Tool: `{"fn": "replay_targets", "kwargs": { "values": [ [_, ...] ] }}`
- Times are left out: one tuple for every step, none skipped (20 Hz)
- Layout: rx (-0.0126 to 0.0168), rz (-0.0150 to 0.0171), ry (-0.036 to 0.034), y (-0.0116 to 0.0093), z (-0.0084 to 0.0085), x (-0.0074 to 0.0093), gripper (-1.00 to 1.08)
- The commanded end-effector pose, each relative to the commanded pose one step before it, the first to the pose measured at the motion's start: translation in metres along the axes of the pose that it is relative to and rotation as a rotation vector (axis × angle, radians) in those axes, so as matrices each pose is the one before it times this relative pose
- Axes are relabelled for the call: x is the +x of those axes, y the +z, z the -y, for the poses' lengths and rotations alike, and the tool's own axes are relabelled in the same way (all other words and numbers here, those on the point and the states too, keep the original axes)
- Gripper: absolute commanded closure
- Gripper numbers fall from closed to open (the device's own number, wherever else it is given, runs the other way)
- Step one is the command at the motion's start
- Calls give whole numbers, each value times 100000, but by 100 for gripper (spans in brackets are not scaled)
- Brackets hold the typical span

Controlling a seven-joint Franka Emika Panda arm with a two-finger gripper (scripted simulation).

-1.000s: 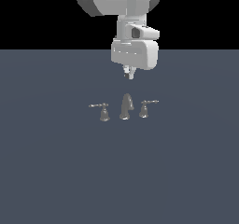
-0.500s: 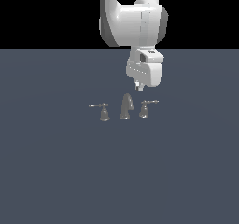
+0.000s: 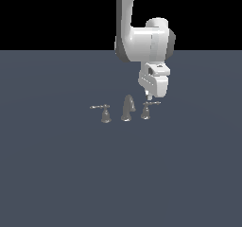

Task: Turn on the faucet by rotating a designated handle.

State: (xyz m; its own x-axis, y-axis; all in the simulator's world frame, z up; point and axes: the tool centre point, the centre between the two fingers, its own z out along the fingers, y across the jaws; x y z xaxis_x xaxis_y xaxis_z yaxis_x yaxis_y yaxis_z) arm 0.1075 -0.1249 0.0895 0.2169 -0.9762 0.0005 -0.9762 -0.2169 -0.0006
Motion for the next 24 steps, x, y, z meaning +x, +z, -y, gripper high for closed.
{"fn": "replay_targets", "kwargs": {
  "values": [
    [7,-41,2438,633,275,740,108],
    [-23,6,685,185,66,212,108],
    [-19,8,575,153,55,179,108],
    [-14,8,465,122,45,145,108],
    [-11,8,359,93,35,112,108],
    [-7,6,254,65,25,79,108],
    [-4,4,146,38,15,45,108],
    [-1,1,49,13,5,15,108],
    [0,0,0,0,0,0,108],
    [0,0,0,0,0,0,108],
    [0,0,0,0,0,0,108],
    [-48,4,-50,11,-23,-9,108],
    [0,0,0,0,-299,147,108],
    [0,0,0,0,-302,149,108],
    [0,0,0,0,-305,151,108],
    [26,12,40,-14,-321,178,108],
    [0,0,0,-1,-312,154,108],
    [0,0,0,-1,-315,156,108],
    [0,0,0,-1,-318,158,108],
    [0,0,0,-1,-322,160,108],
    [21,19,40,-9,-337,188,108],
    [0,0,0,-1,-328,165,108],
    [0,0,0,-1,-332,167,108],
    [0,0,0,0,0,0,108]
  ]
}}
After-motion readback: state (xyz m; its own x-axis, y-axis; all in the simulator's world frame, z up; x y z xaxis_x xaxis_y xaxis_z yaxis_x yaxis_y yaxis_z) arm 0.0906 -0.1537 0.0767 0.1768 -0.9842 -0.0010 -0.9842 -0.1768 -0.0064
